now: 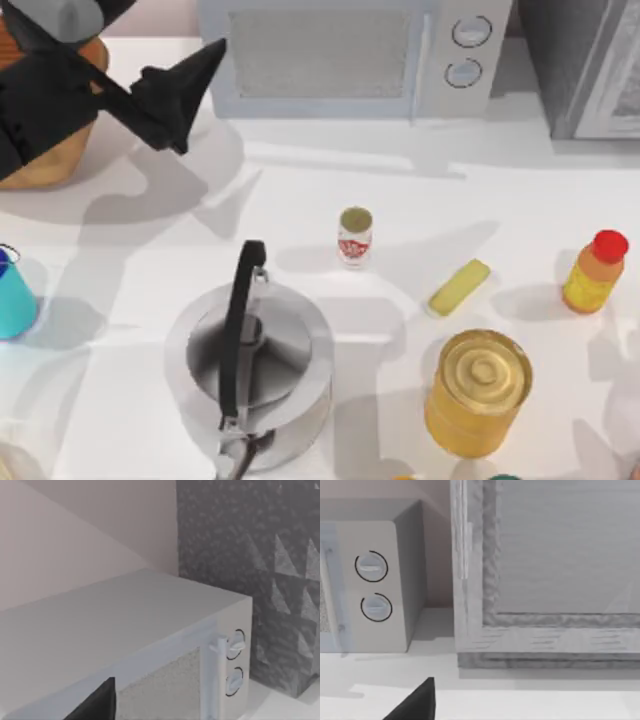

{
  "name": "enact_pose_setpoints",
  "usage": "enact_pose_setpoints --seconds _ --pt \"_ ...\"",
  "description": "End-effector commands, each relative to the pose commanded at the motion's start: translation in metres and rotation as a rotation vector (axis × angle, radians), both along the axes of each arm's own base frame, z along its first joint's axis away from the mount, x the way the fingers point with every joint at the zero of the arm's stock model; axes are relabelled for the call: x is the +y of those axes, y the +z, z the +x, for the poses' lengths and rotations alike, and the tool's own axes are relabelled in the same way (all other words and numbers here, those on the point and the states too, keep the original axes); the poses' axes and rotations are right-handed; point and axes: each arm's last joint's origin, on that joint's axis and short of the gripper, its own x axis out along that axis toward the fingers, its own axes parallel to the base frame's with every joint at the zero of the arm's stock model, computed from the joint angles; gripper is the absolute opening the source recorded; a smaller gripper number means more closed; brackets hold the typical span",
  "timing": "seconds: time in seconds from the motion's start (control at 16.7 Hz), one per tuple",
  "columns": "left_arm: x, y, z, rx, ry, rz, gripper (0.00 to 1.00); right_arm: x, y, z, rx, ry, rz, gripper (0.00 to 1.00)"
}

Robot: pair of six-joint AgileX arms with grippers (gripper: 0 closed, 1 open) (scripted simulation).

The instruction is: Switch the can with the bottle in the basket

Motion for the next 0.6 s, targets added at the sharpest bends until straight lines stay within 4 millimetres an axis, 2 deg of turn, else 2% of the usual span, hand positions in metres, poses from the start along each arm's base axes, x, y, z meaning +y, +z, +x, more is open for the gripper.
enact_pose_setpoints --seconds 0.12,0.24,0.42,0.6 --pt "0.015 0.010 -0.038 0.010 0.115 -0.003 1.00 0.000 0.000 0.000 0.000 0.000 0.000 1.00" --pt "0.027 0.010 -0.075 0.019 0.226 -0.006 1.00 0.000 0.000 0.000 0.000 0.000 0.000 1.00" --pt "0.041 -0.004 -0.123 0.031 0.383 -0.011 1.00 0.000 0.000 0.000 0.000 0.000 0.000 1.00" --pt "0.051 -0.029 -0.159 0.040 0.524 -0.018 1.00 0.000 0.000 0.000 0.000 0.000 0.000 1.00"
